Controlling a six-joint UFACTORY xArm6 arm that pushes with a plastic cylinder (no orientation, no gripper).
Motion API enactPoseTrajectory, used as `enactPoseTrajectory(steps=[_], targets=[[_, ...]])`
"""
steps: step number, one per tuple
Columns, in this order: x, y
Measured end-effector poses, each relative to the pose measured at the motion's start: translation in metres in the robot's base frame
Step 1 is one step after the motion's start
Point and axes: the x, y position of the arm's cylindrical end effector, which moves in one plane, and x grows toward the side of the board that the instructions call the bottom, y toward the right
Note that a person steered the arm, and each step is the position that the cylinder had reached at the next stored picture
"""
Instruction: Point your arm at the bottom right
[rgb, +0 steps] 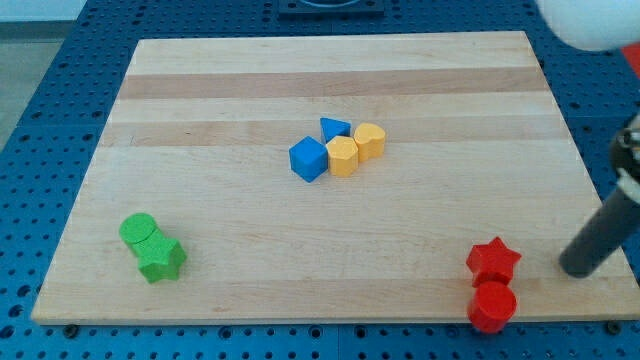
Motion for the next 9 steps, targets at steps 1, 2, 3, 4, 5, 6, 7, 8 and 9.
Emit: enactPoseTrajectory(steps=[1,2,3,4,5,6,7,8,9], targets=[[0.000,-0.041],[0.000,-0.046],[-0.012,-0.046],[-0.036,-0.046],[-0.057,-0.023],[-0.063,-0.001],[-0.063,-0.001],[-0.063,-0.019],[-0.063,-0.024]])
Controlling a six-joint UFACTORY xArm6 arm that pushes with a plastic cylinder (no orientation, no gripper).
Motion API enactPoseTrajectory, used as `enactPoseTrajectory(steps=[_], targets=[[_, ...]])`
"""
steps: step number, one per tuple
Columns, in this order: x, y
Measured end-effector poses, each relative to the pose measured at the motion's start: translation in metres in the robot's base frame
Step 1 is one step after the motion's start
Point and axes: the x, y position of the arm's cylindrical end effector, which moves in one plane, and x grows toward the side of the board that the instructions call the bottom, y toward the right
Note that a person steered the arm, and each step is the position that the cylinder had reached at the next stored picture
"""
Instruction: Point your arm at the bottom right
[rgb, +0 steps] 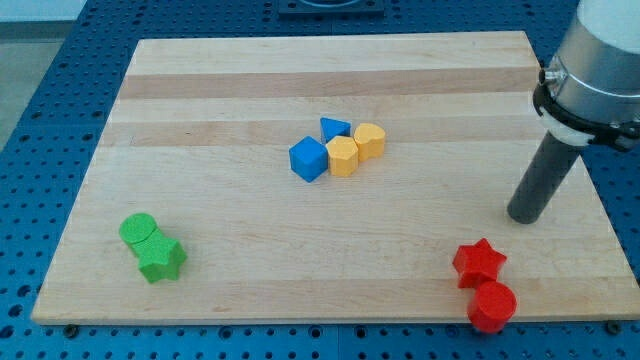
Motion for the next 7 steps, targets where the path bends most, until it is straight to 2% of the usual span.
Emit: enactPoseTrajectory(steps=[2,3,5,6,7], targets=[[0.008,0.063],[0.023,0.068],[0.086,0.068],[0.102,0.067],[0.101,0.066]])
